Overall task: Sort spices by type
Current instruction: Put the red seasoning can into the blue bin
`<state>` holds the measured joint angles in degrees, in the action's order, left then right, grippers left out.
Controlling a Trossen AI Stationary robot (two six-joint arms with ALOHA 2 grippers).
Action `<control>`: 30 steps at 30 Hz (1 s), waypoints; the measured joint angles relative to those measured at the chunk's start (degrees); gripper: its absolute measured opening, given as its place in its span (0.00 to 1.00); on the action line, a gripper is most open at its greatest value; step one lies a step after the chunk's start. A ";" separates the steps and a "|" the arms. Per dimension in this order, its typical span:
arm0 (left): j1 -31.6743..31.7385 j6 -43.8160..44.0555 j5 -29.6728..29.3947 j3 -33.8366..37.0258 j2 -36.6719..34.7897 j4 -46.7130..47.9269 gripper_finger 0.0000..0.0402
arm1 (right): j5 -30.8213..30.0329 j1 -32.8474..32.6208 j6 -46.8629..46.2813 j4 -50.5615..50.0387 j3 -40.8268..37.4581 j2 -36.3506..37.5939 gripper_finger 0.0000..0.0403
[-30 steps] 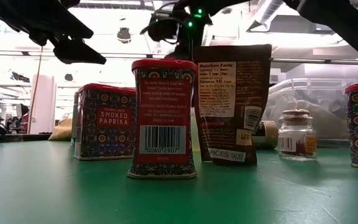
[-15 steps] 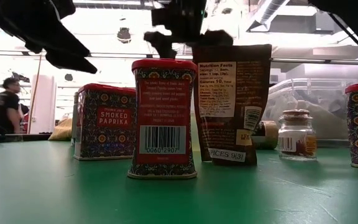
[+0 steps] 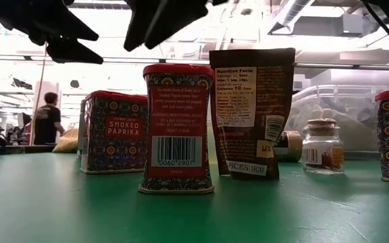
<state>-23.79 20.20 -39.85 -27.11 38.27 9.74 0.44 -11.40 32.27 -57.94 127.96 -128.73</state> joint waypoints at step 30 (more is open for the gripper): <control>0.00 -0.55 -0.07 0.00 -2.31 1.24 0.97 | 6.08 -0.95 -9.26 19.33 -14.53 0.22 0.97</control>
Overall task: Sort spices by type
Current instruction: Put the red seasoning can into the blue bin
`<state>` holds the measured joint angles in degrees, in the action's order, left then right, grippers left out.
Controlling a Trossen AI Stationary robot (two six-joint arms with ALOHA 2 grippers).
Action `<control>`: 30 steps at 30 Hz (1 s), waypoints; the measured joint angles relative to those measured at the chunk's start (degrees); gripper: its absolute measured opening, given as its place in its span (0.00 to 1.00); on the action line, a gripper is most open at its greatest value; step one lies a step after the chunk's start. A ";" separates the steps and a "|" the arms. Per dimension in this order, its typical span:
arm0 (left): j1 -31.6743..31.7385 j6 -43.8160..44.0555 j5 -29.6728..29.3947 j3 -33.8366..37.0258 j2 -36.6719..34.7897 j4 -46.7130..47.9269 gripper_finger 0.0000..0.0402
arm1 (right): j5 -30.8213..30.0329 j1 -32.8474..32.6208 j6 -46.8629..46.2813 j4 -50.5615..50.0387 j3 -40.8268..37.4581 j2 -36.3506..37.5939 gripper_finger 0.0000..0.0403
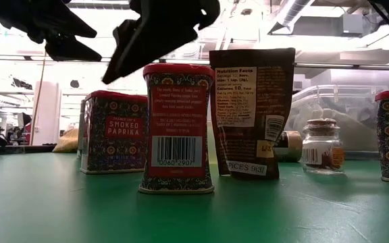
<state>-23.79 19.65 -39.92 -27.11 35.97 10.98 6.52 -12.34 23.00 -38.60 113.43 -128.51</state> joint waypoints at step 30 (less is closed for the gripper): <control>-0.02 1.26 0.02 0.00 -0.04 1.23 0.97 | -0.52 2.08 3.90 -0.27 -0.81 -3.58 0.61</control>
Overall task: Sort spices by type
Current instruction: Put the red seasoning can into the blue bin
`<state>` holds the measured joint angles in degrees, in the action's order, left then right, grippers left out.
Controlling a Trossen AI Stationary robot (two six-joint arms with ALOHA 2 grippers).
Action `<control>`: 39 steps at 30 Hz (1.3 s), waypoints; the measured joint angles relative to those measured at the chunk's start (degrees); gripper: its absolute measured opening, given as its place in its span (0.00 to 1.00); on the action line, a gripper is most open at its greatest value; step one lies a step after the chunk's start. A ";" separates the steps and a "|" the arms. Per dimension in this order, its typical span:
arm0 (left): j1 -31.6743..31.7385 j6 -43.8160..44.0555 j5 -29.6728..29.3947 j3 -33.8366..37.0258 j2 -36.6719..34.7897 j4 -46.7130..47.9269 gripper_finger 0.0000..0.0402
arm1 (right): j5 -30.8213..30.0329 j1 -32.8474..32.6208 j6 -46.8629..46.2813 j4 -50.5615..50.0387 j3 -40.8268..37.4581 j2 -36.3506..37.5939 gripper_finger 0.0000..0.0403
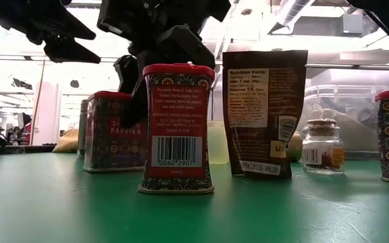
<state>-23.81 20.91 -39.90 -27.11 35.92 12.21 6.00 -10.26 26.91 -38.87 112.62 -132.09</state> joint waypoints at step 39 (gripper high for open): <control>-3.61 6.60 -0.95 0.18 0.46 1.63 0.97 | -7.83 25.49 25.37 -21.73 21.81 0.54 0.59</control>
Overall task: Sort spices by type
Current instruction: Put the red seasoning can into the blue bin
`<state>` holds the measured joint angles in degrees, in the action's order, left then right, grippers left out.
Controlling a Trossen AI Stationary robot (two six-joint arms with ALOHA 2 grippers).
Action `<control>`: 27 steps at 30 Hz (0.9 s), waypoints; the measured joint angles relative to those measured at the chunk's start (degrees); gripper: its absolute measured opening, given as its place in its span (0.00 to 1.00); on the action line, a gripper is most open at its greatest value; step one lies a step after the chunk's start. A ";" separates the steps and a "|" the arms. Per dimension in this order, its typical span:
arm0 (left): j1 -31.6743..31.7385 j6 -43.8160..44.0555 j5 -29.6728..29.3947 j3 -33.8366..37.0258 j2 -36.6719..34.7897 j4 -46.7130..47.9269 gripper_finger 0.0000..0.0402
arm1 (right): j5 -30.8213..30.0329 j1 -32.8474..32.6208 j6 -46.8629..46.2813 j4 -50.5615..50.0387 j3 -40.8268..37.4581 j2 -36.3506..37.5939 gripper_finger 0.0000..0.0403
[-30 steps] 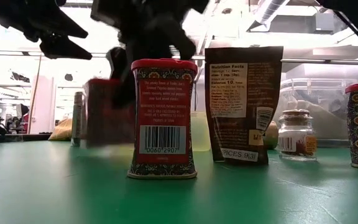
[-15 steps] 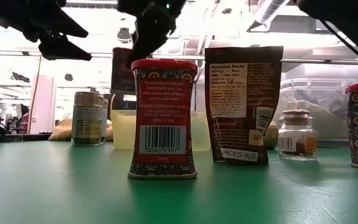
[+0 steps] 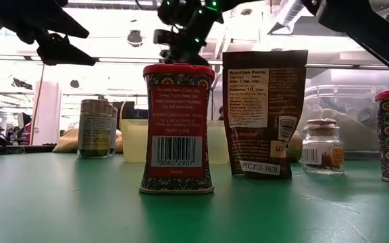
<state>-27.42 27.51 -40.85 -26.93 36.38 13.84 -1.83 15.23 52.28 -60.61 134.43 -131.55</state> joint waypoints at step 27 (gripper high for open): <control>0.00 0.81 -0.67 0.95 0.00 -0.84 0.97 | 1.88 1.68 32.34 -3.23 -0.81 -6.71 0.61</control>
<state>-27.42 28.32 -41.52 -25.98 36.38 12.99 0.05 16.91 84.62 -63.83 133.62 -138.26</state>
